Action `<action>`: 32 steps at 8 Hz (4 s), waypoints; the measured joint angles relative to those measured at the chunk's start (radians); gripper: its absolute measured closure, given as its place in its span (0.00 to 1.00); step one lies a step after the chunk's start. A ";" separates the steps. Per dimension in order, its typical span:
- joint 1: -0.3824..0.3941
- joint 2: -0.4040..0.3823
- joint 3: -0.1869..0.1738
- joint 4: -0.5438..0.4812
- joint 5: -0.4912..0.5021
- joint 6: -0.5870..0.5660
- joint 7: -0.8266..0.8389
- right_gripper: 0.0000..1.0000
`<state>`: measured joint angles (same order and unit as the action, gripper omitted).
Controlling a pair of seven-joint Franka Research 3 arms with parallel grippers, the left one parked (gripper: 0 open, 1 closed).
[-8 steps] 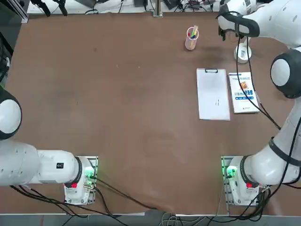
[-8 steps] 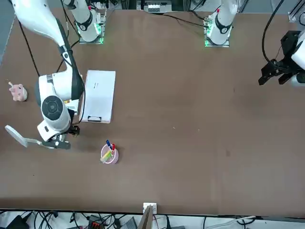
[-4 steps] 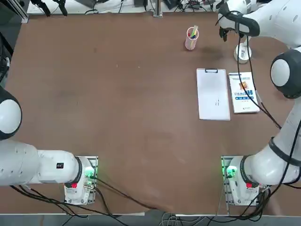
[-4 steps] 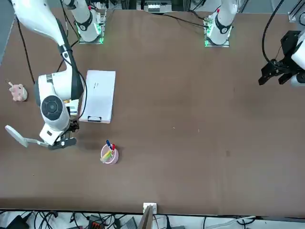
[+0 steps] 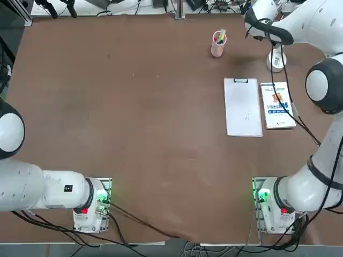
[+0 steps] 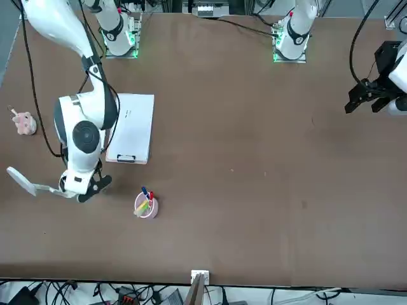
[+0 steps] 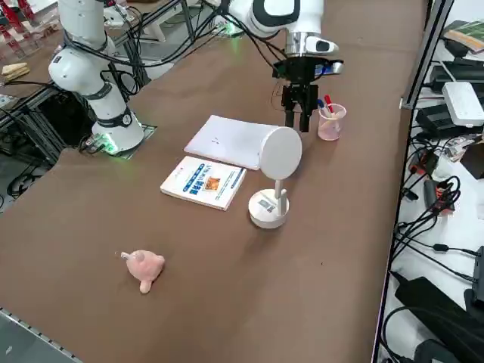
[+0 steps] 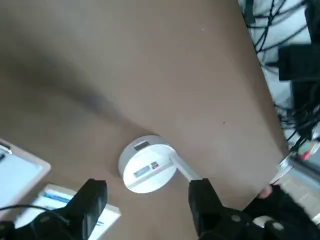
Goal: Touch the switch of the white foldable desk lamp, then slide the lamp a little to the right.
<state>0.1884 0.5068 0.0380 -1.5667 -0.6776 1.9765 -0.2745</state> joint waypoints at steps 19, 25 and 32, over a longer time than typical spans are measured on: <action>0.002 0.303 -0.029 0.210 -0.419 -0.222 -0.479 0.00; -0.003 0.398 -0.068 0.235 -0.518 -0.268 -0.487 0.04; -0.003 0.427 -0.081 0.239 -0.522 -0.299 -0.487 0.54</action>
<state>0.1856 0.9339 -0.0430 -1.3280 -1.1997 1.6773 -0.7614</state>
